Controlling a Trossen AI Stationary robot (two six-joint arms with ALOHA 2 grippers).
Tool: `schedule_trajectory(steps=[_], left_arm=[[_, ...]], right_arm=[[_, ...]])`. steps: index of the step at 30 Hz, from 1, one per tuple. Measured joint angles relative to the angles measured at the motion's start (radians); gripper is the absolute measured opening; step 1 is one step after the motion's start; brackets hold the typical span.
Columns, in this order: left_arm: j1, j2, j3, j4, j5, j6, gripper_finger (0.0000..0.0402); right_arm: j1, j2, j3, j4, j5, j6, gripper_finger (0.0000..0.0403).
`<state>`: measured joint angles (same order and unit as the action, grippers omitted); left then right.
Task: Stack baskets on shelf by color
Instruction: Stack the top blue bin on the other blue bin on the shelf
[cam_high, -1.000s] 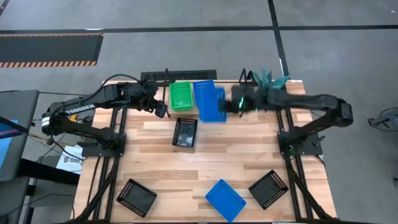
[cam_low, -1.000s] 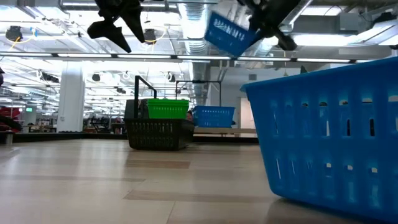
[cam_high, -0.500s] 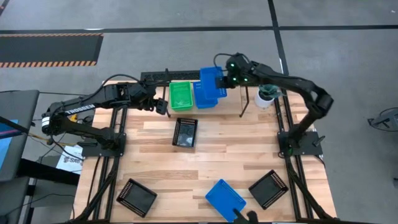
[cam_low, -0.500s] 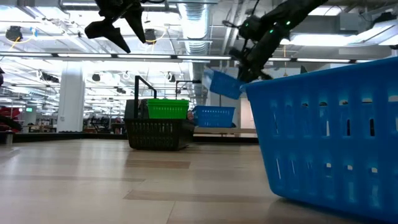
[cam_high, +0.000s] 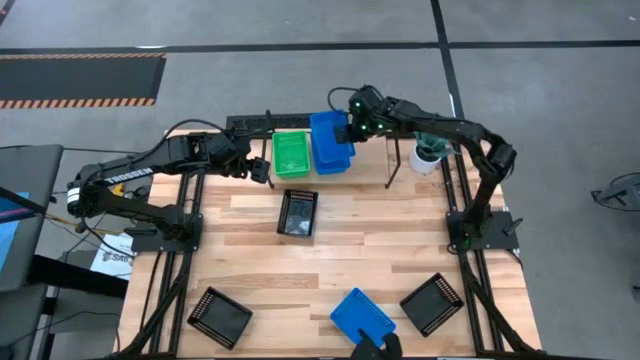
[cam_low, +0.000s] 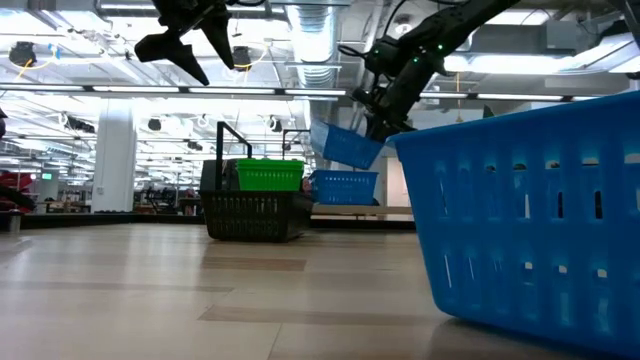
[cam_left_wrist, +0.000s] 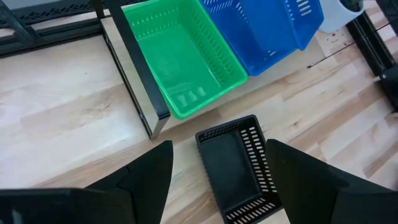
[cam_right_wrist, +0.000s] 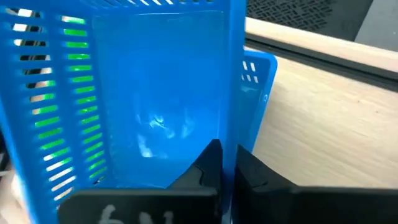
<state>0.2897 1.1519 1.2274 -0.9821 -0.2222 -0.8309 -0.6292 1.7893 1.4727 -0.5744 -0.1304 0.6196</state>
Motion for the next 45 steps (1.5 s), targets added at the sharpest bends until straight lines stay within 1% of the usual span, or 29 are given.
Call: schedule_trajectory(steps=[7, 14, 24, 28, 40, 45], left_arm=[[0.0, 0.0, 0.0, 0.0, 0.001, -0.001, 0.0244], [0.0, 0.0, 0.0, 0.0, 0.001, -0.001, 0.0244], [0.0, 0.0, 0.0, 0.0, 0.0, -0.001, 0.0244], [0.0, 0.0, 0.0, 0.0, -0.003, -0.001, 0.0244], [0.0, 0.0, 0.0, 0.0, -0.003, -0.001, 0.0244], [0.0, 0.0, 0.0, 0.0, -0.002, -0.002, 0.0244]], right_arm=[[0.0, 0.0, 0.0, -0.002, 0.004, 0.015, 0.0063], [0.0, 0.0, 0.0, -0.002, 0.009, 0.051, 0.0074], [0.024, 0.0, -0.001, -0.001, 0.01, 0.054, 0.01], [0.035, 0.0, -0.002, -0.001, 0.06, 0.059, 0.0112], [0.042, 0.0, -0.002, 0.021, 0.06, 0.091, 0.0149], [0.047, -0.001, -0.002, 0.021, 0.051, 0.091, 0.0155]])
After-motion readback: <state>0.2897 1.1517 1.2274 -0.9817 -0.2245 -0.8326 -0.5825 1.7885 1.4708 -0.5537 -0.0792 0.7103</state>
